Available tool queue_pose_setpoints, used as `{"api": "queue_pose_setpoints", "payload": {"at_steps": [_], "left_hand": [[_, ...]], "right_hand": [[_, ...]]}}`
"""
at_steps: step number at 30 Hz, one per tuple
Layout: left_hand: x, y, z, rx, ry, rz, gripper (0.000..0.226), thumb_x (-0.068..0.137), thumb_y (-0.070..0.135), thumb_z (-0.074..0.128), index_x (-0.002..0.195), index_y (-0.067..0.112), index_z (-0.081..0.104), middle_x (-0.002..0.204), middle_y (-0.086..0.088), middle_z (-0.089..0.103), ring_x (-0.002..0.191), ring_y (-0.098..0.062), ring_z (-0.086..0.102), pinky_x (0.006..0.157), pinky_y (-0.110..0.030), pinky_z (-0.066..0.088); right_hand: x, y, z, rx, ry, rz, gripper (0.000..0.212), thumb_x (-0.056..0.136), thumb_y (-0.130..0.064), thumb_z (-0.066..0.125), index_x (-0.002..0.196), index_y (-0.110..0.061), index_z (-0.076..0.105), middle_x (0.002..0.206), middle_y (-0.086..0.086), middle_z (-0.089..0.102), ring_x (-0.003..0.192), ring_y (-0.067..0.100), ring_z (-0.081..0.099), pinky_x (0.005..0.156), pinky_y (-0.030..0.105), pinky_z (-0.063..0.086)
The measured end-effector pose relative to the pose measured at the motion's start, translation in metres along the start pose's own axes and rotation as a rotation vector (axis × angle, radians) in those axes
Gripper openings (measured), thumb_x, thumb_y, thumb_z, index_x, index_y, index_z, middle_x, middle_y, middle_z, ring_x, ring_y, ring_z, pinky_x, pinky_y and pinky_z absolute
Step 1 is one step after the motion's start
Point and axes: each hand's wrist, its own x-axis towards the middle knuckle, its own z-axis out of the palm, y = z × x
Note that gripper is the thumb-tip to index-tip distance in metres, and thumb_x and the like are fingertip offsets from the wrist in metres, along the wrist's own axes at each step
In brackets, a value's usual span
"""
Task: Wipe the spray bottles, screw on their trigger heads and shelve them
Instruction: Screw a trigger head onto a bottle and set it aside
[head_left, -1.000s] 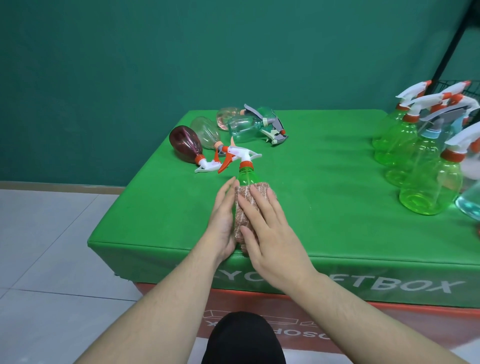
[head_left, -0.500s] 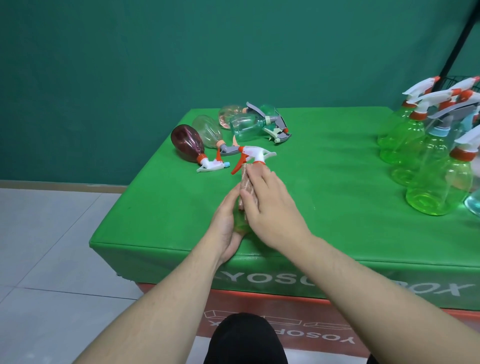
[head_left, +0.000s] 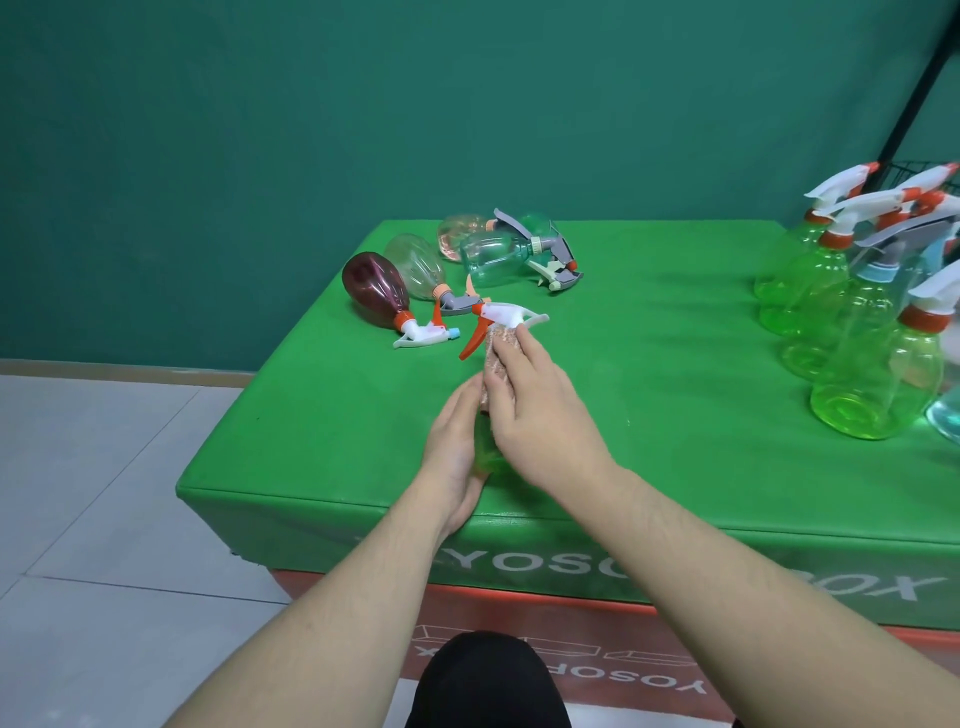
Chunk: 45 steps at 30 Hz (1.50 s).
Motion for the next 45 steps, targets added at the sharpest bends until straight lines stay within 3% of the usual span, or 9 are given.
{"api": "queue_pose_setpoints", "payload": {"at_steps": [5,10,16,21,29,32,34,39,45], "left_hand": [[0.001,-0.002,0.001,0.006,0.038,0.014,0.034,0.104,0.038,0.057,0.13,0.021,0.069,0.125,-0.001,0.074,0.122,-0.018,0.067,0.112,-0.043,0.048],[0.007,-0.006,-0.003,-0.011,0.096,0.018,0.04,0.101,0.042,0.062,0.132,0.017,0.066,0.126,-0.009,0.073,0.12,-0.026,0.069,0.109,-0.048,0.051],[0.008,-0.009,-0.009,-0.108,0.037,-0.035,0.09,0.076,0.062,0.082,0.144,0.011,0.056,0.134,-0.019,0.067,0.124,-0.035,0.066,0.113,-0.053,0.046],[0.009,-0.009,-0.012,-0.07,0.036,0.027,0.055,0.092,0.042,0.072,0.138,0.015,0.06,0.134,-0.014,0.068,0.128,-0.032,0.063,0.114,-0.055,0.044],[0.001,0.002,-0.004,-0.058,-0.108,-0.007,0.043,0.102,0.033,0.056,0.139,0.014,0.063,0.137,-0.009,0.068,0.126,-0.021,0.064,0.107,-0.039,0.051],[-0.002,0.004,-0.001,-0.088,-0.121,-0.029,0.033,0.099,0.034,0.056,0.12,0.019,0.077,0.123,-0.008,0.074,0.108,-0.017,0.072,0.095,-0.035,0.055],[-0.001,0.003,-0.001,-0.131,-0.112,-0.058,0.032,0.102,0.032,0.053,0.111,0.02,0.081,0.117,-0.009,0.076,0.102,-0.019,0.071,0.092,-0.037,0.054],[0.003,0.0,-0.002,-0.162,-0.03,-0.054,0.035,0.107,0.03,0.046,0.12,0.014,0.074,0.109,-0.009,0.076,0.091,-0.02,0.071,0.082,-0.035,0.054],[0.003,-0.005,-0.003,-0.133,0.075,-0.024,0.037,0.106,0.037,0.05,0.129,0.015,0.069,0.112,-0.01,0.076,0.093,-0.02,0.073,0.079,-0.036,0.058]], "right_hand": [[-0.027,0.011,0.01,-0.13,0.089,-0.194,0.06,0.103,-0.035,0.025,0.155,-0.005,0.033,0.163,0.015,0.027,0.153,0.027,0.018,0.126,0.043,0.014],[-0.048,0.023,0.018,-0.223,0.04,-0.239,0.058,0.107,-0.036,0.023,0.16,-0.012,0.024,0.168,0.011,0.011,0.156,0.032,0.003,0.124,0.052,0.016],[-0.061,0.025,0.025,-0.137,0.061,-0.272,0.053,0.106,-0.031,0.031,0.157,-0.019,0.031,0.169,0.003,0.011,0.156,0.028,-0.003,0.124,0.052,0.017],[-0.054,0.021,0.02,0.01,0.097,-0.201,0.054,0.104,-0.036,0.031,0.156,-0.023,0.032,0.168,-0.002,0.013,0.156,0.018,-0.002,0.126,0.047,0.015],[-0.026,0.019,0.011,0.025,0.102,-0.152,0.057,0.102,-0.04,0.029,0.156,-0.023,0.035,0.168,0.003,0.017,0.156,0.02,0.003,0.127,0.041,0.008],[-0.01,0.014,0.006,0.051,0.072,-0.097,0.055,0.103,-0.039,0.03,0.155,-0.023,0.037,0.168,0.002,0.015,0.155,0.02,0.006,0.127,0.036,0.006],[0.001,0.01,0.004,0.081,0.086,-0.048,0.052,0.104,-0.037,0.033,0.154,-0.022,0.04,0.167,0.003,0.018,0.154,0.021,0.012,0.126,0.035,0.009],[0.022,0.004,0.007,0.182,0.087,0.12,0.044,0.106,-0.03,0.04,0.149,-0.023,0.046,0.162,0.002,0.026,0.146,0.024,0.028,0.118,0.032,0.019],[0.005,0.003,0.014,0.089,0.078,-0.01,0.052,0.104,-0.037,0.028,0.152,-0.02,0.041,0.161,0.003,0.03,0.147,0.02,0.027,0.121,0.032,0.02]]}}
